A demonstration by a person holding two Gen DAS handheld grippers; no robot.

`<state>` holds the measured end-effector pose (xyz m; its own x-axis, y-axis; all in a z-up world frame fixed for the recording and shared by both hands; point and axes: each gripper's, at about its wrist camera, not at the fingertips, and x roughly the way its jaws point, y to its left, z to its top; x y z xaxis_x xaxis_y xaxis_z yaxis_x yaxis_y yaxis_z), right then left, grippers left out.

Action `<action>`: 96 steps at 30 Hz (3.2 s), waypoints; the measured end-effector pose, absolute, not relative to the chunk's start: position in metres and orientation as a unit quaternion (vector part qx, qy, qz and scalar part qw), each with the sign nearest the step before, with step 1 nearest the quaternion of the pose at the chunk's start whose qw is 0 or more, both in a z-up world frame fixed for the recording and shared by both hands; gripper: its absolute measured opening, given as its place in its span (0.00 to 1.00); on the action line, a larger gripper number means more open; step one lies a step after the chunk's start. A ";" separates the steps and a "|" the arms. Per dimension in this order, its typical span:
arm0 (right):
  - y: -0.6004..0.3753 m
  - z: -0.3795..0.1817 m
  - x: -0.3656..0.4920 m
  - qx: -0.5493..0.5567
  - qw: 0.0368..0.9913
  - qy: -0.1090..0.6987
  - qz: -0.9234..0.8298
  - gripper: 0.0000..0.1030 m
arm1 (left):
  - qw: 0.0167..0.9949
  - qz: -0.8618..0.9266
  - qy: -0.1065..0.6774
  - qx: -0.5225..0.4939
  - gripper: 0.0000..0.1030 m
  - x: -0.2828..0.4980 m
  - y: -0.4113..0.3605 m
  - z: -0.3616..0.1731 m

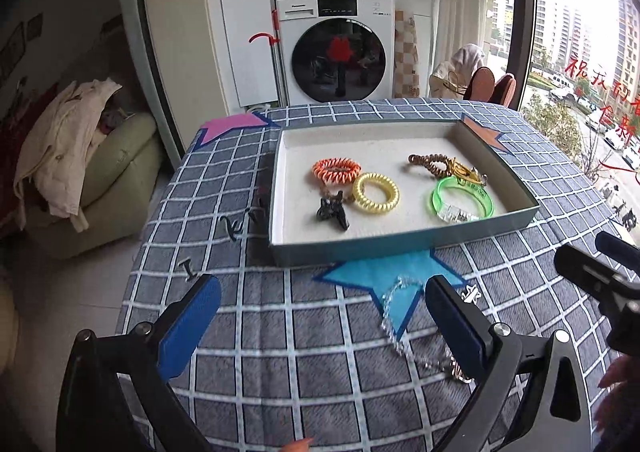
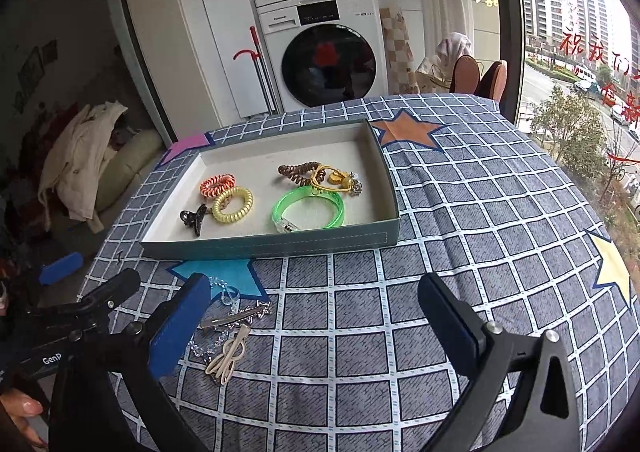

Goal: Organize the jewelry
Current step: 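Move both tools toward the silver barrette and beige knotted tie, then grasp the silver barrette with the left tool while the right tool grasps the beige knotted tie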

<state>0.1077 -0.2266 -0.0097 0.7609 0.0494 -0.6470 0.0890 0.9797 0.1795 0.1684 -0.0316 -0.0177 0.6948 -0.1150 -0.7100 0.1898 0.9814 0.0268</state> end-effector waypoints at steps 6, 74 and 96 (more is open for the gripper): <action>-0.221 -0.011 0.097 0.097 0.931 0.351 -0.005 1.00 | 0.912 -0.092 0.399 0.035 1.00 0.155 -0.024 -0.027; -0.177 -0.062 0.122 0.070 0.887 0.457 0.013 0.13 | 0.887 -0.096 0.450 0.030 1.00 0.155 -0.007 -0.060; -0.235 -0.057 0.095 0.124 0.889 0.441 -0.024 0.13 | 0.847 -0.248 0.444 0.153 0.31 0.163 -0.116 -0.065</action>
<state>0.0954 -0.2348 -0.0574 0.6095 0.0662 -0.7900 0.1518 0.9683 0.1982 0.1629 -0.1161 -0.0651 0.4821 -0.2847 -0.8286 0.5564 0.8301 0.0385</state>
